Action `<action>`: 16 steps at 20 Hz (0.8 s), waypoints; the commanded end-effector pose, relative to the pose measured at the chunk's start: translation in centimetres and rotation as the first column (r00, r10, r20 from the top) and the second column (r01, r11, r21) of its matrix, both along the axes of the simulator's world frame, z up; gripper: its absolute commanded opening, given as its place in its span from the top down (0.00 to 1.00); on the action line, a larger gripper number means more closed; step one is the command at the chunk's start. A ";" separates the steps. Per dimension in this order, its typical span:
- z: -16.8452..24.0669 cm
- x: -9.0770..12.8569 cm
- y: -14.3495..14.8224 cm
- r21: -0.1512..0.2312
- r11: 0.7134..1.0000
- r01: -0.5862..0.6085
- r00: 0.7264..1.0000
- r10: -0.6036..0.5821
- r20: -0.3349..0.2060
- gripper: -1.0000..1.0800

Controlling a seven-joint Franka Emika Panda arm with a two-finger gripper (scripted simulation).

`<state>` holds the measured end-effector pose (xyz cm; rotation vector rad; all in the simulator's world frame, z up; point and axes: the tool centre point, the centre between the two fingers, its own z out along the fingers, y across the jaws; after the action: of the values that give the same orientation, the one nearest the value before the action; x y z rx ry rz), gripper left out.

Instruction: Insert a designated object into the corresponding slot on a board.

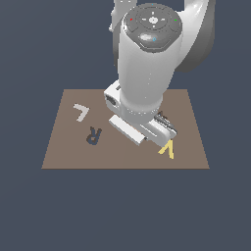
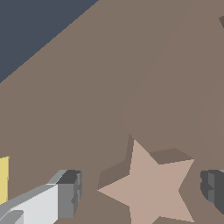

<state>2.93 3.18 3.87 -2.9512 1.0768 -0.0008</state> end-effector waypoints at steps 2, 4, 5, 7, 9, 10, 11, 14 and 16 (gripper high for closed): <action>-0.8 0.0 0.0 0.000 1.000 0.002 1.000 -0.002 -0.001 0.04; -0.9 0.0 0.0 0.000 1.000 0.002 1.000 -0.002 -0.001 1.00; -0.9 0.0 0.0 0.000 1.000 0.002 1.000 -0.002 -0.001 1.00; -0.9 0.0 0.0 0.000 1.000 0.002 1.000 -0.002 -0.001 1.00; -0.9 0.0 0.0 0.000 1.000 0.002 1.000 -0.002 -0.001 1.00; -0.9 0.0 0.0 0.000 1.000 0.002 1.000 -0.002 -0.001 1.00; -0.9 0.0 0.0 0.000 1.000 0.002 1.000 -0.002 -0.001 1.00; -0.8 0.0 0.0 0.000 1.000 0.002 1.000 -0.002 0.000 1.00; -0.6 0.0 0.0 0.000 1.000 0.002 1.000 -0.002 0.000 1.00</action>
<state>2.90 3.22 3.13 -2.9503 1.0788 0.0001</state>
